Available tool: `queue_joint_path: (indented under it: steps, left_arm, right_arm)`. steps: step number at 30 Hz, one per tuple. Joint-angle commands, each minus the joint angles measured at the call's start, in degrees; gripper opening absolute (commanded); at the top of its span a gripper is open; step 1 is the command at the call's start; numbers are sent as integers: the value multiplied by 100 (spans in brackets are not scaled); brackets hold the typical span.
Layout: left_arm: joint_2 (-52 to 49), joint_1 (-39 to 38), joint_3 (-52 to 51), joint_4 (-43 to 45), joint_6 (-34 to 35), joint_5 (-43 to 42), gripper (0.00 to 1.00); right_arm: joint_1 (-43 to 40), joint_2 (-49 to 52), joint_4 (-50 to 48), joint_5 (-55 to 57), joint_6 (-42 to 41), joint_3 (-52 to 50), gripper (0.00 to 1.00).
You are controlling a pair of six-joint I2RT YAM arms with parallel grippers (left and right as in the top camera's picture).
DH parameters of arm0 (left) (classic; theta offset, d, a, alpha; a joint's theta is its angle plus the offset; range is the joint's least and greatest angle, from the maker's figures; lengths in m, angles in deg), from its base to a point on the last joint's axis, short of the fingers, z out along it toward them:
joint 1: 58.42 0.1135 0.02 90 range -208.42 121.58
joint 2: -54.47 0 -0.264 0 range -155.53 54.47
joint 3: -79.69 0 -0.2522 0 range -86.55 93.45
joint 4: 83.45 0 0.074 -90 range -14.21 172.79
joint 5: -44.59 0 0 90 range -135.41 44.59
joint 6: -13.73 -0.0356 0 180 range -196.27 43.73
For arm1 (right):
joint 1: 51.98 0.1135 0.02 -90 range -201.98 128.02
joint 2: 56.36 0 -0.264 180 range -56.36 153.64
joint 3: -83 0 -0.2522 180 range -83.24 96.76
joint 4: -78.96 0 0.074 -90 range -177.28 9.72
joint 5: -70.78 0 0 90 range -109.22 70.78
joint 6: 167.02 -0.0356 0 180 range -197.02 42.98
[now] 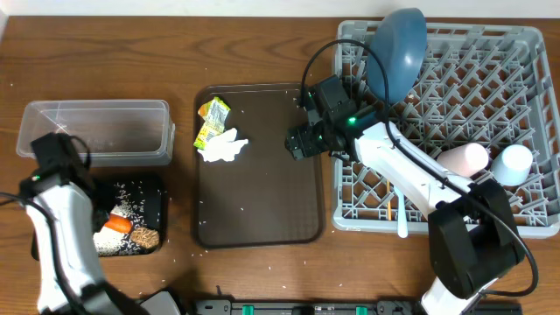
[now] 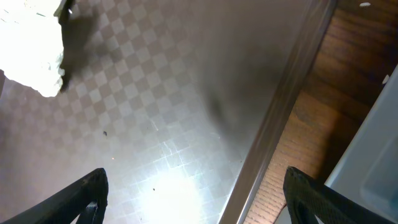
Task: Sort waste into correct bins and load items into the dishwasher rack
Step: 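Carry the carrot left and drop it onto the black tray, then move the left gripper to the yellow wrapper and tissue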
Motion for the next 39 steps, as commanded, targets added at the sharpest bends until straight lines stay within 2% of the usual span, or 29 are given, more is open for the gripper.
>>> queue_joint_path:
  steps: [1,8,10,12,13,19,21,25,28,31,35,39]
  left_arm:
    - [-417,341,-90,114,280,-623,8]
    - [-686,459,-90,396,518,-704,11]
    - [-660,459,-85,391,511,-702,39]
    - [-588,459,-66,341,413,-706,53]
    - [-529,459,-44,286,323,-704,57]
    - [66,439,254,-20,-35,-754,62]
    - [332,345,352,107,-452,-1123,62]
    - [728,-221,444,780,-1755,-2201,63]
    - [743,-970,444,1233,-2406,-2308,63]
    - [487,-1766,444,1624,-3029,-2306,64]
    - [-107,-2682,444,2170,-3604,-2028,76]
    - [-754,-3161,444,2553,-3877,-1558,94]
  right_arm:
    - [-15,17,17,0,85,28,84]
    - [-15,17,74,0,85,28,83]
    - [-15,17,109,0,87,28,83]
    - [-15,17,144,0,87,28,83]
    - [-15,17,160,0,90,28,83]
    - [-15,17,162,0,107,28,84]
    - [-15,17,162,0,109,28,84]
    - [-17,17,160,2,109,28,85]
    - [-26,17,219,243,0,28,84]
    - [-184,17,313,282,-833,28,85]
    - [-492,15,310,-50,-1038,28,84]
    - [-737,15,378,-378,-1005,28,84]
